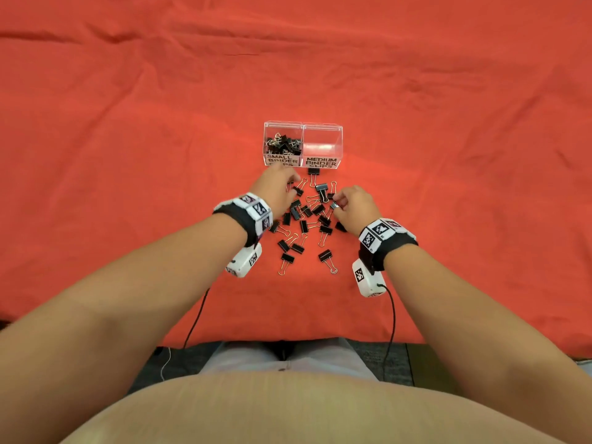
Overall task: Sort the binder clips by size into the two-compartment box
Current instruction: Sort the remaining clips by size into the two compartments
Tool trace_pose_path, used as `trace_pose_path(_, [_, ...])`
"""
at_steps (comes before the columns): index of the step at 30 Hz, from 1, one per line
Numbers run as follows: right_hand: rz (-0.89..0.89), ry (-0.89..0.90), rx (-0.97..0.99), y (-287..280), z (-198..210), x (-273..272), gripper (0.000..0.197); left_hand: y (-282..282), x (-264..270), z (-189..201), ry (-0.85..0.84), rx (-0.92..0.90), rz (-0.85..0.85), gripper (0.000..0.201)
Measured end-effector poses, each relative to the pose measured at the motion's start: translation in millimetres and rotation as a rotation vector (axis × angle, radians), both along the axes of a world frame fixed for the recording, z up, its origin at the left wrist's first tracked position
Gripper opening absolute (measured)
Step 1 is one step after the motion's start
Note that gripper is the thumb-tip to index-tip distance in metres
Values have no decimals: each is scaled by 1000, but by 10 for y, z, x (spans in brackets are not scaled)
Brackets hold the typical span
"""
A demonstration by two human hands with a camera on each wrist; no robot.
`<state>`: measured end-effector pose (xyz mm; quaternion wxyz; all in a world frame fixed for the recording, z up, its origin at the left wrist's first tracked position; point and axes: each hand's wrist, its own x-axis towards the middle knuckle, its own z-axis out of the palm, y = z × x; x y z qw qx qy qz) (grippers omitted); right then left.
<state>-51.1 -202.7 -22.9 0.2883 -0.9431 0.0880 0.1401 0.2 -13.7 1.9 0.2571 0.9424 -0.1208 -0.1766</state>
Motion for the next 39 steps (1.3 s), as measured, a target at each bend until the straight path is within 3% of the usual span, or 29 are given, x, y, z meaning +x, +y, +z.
trace_pose_path(5, [80, 52, -68, 58, 0, -40, 13, -1, -236, -222, 55, 144, -131, 37])
trace_pose_path(11, [-45, -22, 70, 81, 89, -66, 15, 12, -270, -230, 32, 153, -139, 19])
trace_pose_path(17, [99, 23, 51, 293, 36, -266, 17, 31, -347, -249, 0, 178, -194, 34])
trace_pose_path(27, [148, 52, 42, 410, 26, -267, 22, -11, -376, -198, 0, 143, -167, 45])
trace_pose_path(30, [114, 19, 97, 389, 39, -227, 19, -16, -382, -192, 36, 125, -163, 51])
trace_pose_path(36, [-100, -54, 184, 270, 341, 75, 12, -20, -410, -182, 48, 127, -199, 29])
trace_pose_path(39, [-151, -116, 224, 179, 515, 399, 11, -19, -384, -182, 76, 81, -183, 29])
